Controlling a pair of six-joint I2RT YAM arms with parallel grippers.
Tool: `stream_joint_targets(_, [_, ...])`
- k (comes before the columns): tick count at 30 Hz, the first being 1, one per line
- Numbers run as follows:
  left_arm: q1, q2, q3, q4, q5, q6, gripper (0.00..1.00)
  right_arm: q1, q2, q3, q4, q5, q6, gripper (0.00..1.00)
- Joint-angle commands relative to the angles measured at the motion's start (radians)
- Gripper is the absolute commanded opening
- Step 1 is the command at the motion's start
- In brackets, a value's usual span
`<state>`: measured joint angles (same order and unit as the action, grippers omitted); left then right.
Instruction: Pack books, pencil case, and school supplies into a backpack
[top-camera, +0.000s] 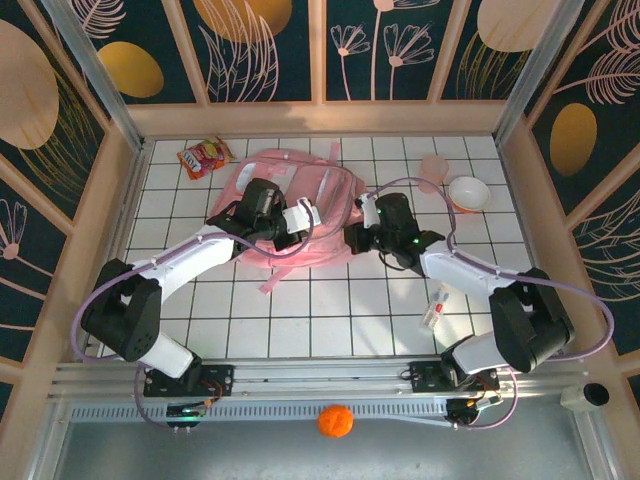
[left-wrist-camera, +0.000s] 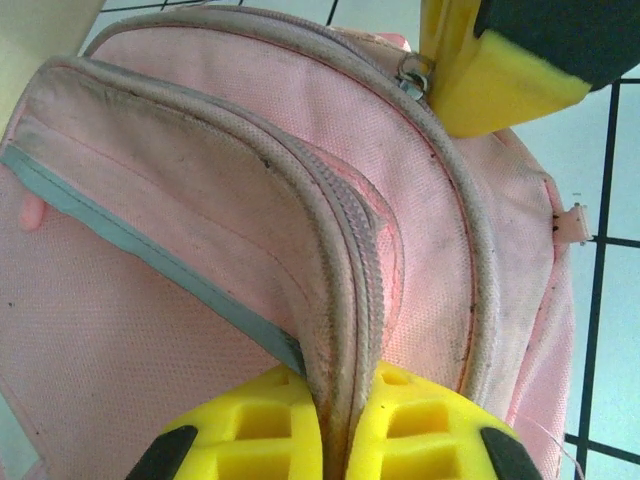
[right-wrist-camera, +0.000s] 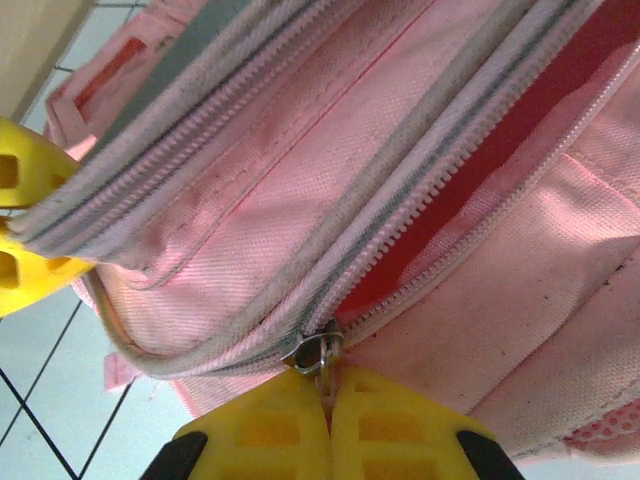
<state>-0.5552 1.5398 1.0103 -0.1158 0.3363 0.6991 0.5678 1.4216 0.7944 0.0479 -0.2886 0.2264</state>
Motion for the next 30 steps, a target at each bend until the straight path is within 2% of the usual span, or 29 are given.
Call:
stream_joint_targets(1, [0.029, -0.039, -0.02, -0.02, -0.033, -0.046, 0.16, 0.023, 0.027, 0.023, -0.003, 0.052, 0.026, 0.0])
stream_joint_targets(2, [0.031, -0.054, -0.032, 0.022, -0.063, -0.13, 0.25, 0.04, 0.029, 0.013, 0.007, 0.053, 0.042, 0.0])
stream_joint_targets(6, [0.057, -0.13, -0.068, 0.104, -0.167, -0.608, 0.49, 0.09, 0.03, -0.022, 0.039, 0.072, 0.097, 0.0])
stream_joint_targets(8, [0.075, -0.193, -0.109, 0.115, -0.203, -0.756, 0.57, 0.102, 0.034, -0.03, 0.048, 0.076, 0.112, 0.0])
stream_joint_targets(12, [0.105, -0.384, -0.268, 0.139, -0.428, -1.08, 0.84, 0.127, 0.055, -0.022, 0.045, 0.078, 0.114, 0.0])
stream_joint_targets(14, [0.112, -0.476, -0.345, 0.139, -0.475, -1.172, 0.85, 0.141, 0.06, -0.018, 0.049, 0.085, 0.121, 0.0])
stream_joint_targets(18, [0.138, -0.544, -0.425, 0.102, -0.467, -1.279, 0.8, 0.181, 0.066, -0.009, 0.059, 0.089, 0.143, 0.0])
stream_joint_targets(21, [0.184, -0.502, -0.442, 0.097, -0.434, -1.358, 0.72, 0.228, 0.077, 0.006, 0.054, 0.106, 0.158, 0.0])
stream_joint_targets(23, [0.212, -0.463, -0.454, 0.133, -0.395, -1.397, 0.69, 0.264, 0.083, 0.017, 0.052, 0.123, 0.176, 0.0])
stream_joint_targets(28, [0.269, -0.34, -0.467, 0.291, -0.31, -1.448, 0.69, 0.363, 0.116, 0.065, 0.077, 0.139, 0.223, 0.0])
stream_joint_targets(30, [0.285, -0.28, -0.446, 0.341, -0.284, -1.446, 0.76, 0.405, 0.14, 0.089, 0.085, 0.148, 0.24, 0.0])
